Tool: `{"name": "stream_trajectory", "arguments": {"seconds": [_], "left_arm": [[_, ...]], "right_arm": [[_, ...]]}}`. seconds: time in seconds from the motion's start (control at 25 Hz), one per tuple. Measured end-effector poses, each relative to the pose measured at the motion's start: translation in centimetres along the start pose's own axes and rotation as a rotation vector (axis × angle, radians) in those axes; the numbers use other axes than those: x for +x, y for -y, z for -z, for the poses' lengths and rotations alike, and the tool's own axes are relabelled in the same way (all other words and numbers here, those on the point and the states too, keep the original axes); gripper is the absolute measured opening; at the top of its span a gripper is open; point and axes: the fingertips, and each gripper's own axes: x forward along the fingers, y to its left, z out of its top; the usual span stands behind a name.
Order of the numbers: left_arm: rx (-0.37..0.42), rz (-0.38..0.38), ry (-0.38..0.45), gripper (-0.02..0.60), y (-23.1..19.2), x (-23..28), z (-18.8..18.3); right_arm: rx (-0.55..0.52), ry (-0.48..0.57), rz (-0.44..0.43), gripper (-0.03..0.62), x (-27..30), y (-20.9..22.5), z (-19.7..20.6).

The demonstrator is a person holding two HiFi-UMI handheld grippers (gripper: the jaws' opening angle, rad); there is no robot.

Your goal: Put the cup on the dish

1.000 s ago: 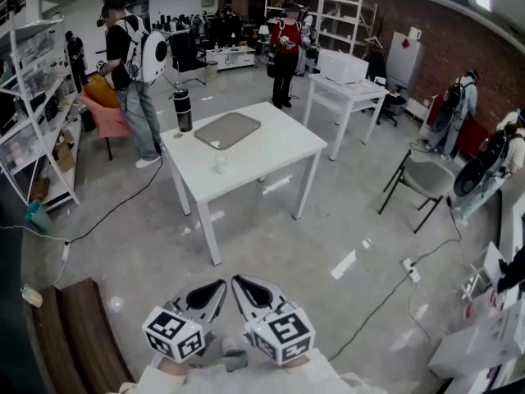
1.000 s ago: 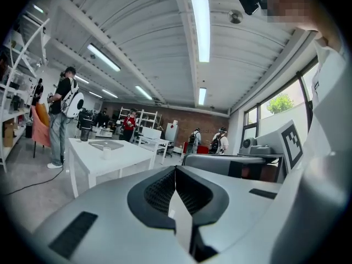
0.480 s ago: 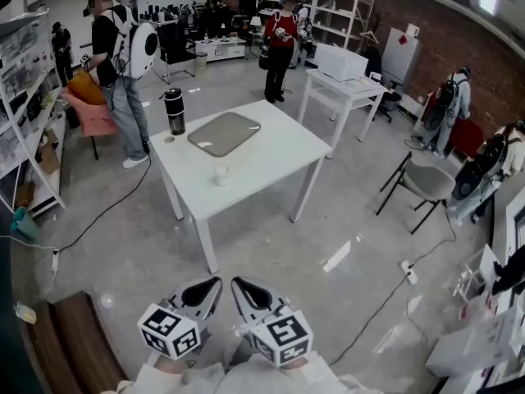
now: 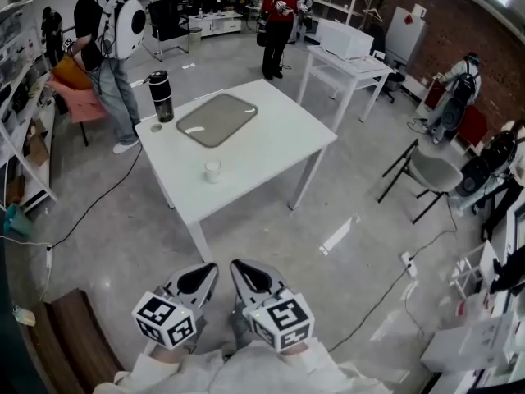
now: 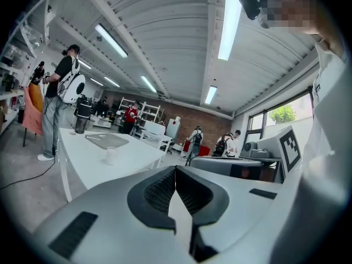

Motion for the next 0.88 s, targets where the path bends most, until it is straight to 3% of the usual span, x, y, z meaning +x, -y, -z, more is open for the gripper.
{"name": "stream_trajectory", "arguments": {"seconds": [0.4,0.68,0.88], "left_arm": [[0.016,-0.092,0.037,0.008,-8.0,9.7,-5.9],[-0.009,-0.132,0.039,0.008,-10.2,14.6,-6.5],[-0.018,-0.149,0.007,0.008,-11.3,15.9,-6.0]], "right_arm": [[-0.043,0.006,-0.083,0.014,8.8,9.4,-5.0],[-0.053,-0.006,-0.105,0.014,11.8,14.7,-6.2],[-0.04,-0.008,-0.123,0.014,13.3,15.8,-5.9]]}}
